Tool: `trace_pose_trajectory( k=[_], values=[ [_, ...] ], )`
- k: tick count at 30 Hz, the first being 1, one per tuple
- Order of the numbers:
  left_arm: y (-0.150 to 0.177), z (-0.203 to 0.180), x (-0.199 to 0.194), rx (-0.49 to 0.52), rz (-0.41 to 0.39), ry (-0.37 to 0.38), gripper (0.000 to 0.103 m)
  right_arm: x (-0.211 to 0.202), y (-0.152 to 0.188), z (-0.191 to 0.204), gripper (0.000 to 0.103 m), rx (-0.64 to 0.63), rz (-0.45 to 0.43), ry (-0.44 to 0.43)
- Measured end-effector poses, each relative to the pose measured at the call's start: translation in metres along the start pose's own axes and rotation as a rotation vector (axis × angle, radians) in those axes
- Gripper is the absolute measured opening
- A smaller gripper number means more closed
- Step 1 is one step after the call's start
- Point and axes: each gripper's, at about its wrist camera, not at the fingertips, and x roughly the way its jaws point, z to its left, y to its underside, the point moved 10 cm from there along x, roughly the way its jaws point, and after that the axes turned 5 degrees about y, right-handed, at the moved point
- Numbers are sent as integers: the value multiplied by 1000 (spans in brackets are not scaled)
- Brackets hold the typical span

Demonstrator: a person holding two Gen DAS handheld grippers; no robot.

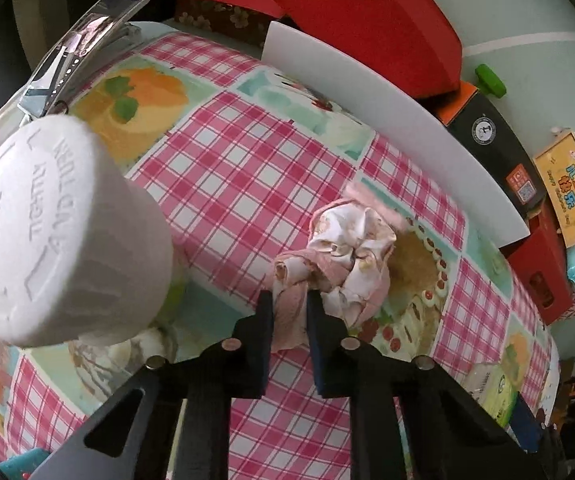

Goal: Organize soft objects
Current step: 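Close the left tool on the pink floral scrunchie and lift it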

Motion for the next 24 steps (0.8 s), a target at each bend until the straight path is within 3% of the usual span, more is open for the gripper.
trace_pose_trajectory(
  k=[12,24],
  values=[
    [21,0,-29,15,-37,98,10,-21,7,-5,78,34,-29,4],
    [45,-17,-84,82,-95,204,10,-53,32,-13,78,123,-42,14]
  ],
)
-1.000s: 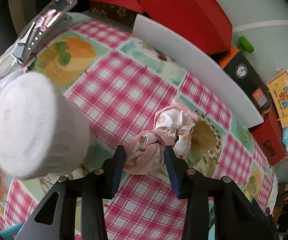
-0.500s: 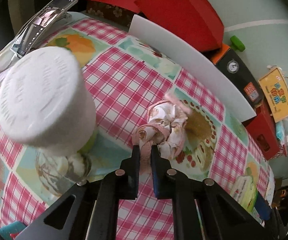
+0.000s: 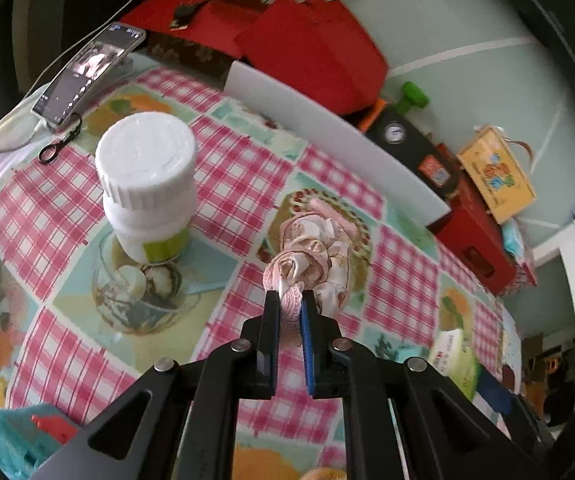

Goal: Organize soft objects
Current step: 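Close the left tool on the pink floral scrunchie and lift it, then carry the scrunchie with the left tool while the right carries the green tissue pack over the tray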

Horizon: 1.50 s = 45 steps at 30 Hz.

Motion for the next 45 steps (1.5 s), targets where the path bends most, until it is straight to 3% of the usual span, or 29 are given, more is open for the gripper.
trace_pose_trajectory(
  k=[23,36,45],
  values=[
    [44,-59,-84,194,-78,111,10,-79,61,-51,78,186,-63,100],
    [64,-92,-74,249,-54,154,10,-93,71,-79,78,216,-96,152],
    [87,-119,-62,298,-9,192,10,-104,87,-131,78,321,-97,224]
  ],
)
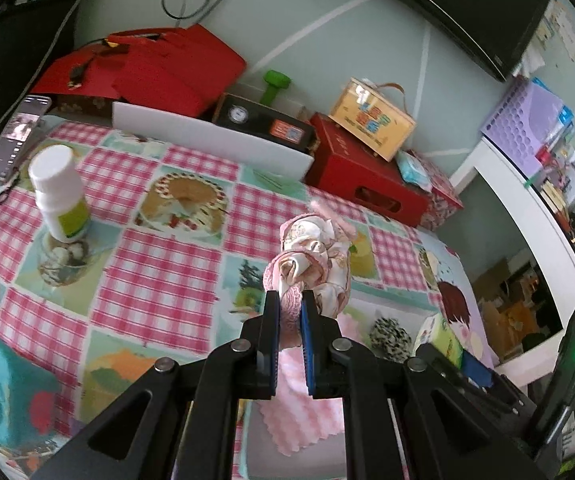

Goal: Organize soft objects
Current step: 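Carry the scrunchie with the left tool while the right carries the green tissue pack over the tray, then open the left tool to drop the scrunchie into the white tray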

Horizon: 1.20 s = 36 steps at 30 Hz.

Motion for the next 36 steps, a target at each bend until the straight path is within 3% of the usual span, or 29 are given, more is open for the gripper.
trace_pose_trajectory(
  k=[13,19,25,36],
  values=[
    [28,-61,32,135,75,65,10,-5,-2,-80,78,145,-9,121],
    [40,-75,47,181,109,69,10,-3,-2,-99,78,188,-9,133],
    [47,-70,61,196,131,35,10,7,-6,-102,78,191,-10,116],
    [61,-55,84,192,183,-18,10,46,5,-94,78,147,71,126]
  ],
)
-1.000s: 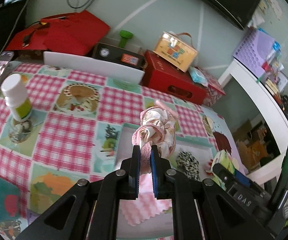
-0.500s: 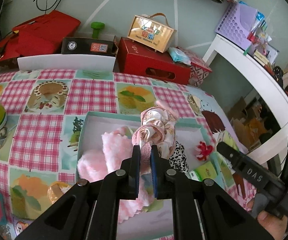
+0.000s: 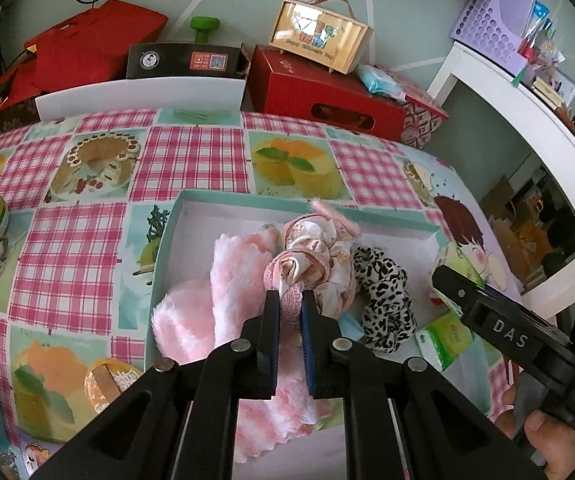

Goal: Organize soft objects
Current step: 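Open the left tool to drop the scrunchie into the white tray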

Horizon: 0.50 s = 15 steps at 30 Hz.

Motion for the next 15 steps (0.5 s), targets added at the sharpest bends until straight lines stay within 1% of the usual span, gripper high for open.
trace_pose_trajectory(
  k=[7,15],
  values=[
    [4,2,7,8,21,-18,11,12,8,9,78,-39,33,18],
    [5,1,11,27,27,-32,11,13,10,17,79,-64,41,18]
  ],
)
